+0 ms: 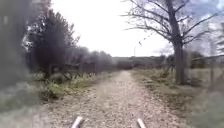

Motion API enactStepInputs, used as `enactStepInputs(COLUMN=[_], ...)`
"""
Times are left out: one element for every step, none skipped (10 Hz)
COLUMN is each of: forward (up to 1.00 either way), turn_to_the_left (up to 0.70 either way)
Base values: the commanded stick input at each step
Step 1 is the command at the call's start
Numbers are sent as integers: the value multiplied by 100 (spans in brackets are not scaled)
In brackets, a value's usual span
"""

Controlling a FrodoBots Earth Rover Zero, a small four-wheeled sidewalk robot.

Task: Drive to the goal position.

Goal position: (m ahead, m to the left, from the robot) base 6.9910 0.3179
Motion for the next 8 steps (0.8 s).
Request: enactStepInputs(forward=[85,85,85,85,85,85,85,85], turn_to_the_left=[-7,-25,-19,0,0,0,-4,-29])
